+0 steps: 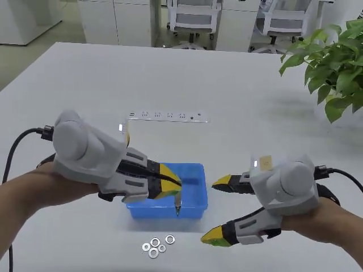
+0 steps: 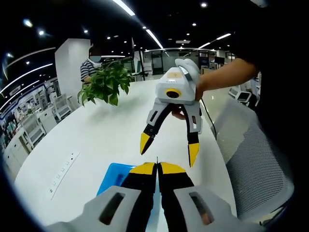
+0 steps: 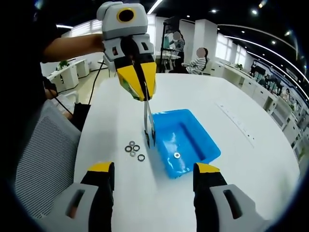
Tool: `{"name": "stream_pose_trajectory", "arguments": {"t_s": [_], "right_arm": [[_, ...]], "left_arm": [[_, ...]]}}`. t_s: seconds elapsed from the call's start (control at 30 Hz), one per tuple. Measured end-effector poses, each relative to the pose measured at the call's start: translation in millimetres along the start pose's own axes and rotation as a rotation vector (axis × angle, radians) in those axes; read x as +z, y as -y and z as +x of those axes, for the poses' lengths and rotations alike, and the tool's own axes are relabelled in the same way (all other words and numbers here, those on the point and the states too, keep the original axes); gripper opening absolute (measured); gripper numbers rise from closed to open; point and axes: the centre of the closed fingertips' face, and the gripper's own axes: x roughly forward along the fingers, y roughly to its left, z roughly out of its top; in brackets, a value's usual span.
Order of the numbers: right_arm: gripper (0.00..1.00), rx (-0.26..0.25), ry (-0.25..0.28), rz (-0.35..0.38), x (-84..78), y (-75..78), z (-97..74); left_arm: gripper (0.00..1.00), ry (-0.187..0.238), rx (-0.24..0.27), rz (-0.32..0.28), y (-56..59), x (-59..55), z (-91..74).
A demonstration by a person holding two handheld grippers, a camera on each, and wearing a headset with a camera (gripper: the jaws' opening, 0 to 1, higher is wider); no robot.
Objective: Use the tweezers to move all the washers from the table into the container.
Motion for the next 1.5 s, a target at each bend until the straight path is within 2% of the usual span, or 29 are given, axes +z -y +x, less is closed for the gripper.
{"name": "stream_pose_trajectory", "arguments": {"t_s": [0.33, 0.53, 0.83, 1.0, 1.5], "right_arm": [[0.82, -0.025, 0.017, 0.035, -6.2, -2.5, -5.0], [0.89, -0.025, 0.041, 0.055, -3.8, -5.1, -5.1], [1.0, -0.031, 0.042, 0.076, -6.2, -9.5, -2.5], [1.0, -0.035, 0.051, 0.085, -6.6, -10.2, -3.7], [1.0, -0.007, 0.021, 0.093, -15.2, -19.9, 0.2]], "left_arm": [[0.06, -0.018, -0.007, -0.013, 12.0, -12.7, 4.5], [0.06, -0.023, -0.008, -0.024, 15.4, -18.4, 4.6], [0.06, -0.033, -0.007, -0.04, 20.9, -27.3, 7.2], [0.06, -0.043, -0.015, -0.043, 23.1, -33.1, 10.1], [0.06, -0.049, -0.022, -0.053, 24.0, -45.1, 13.5]]}}
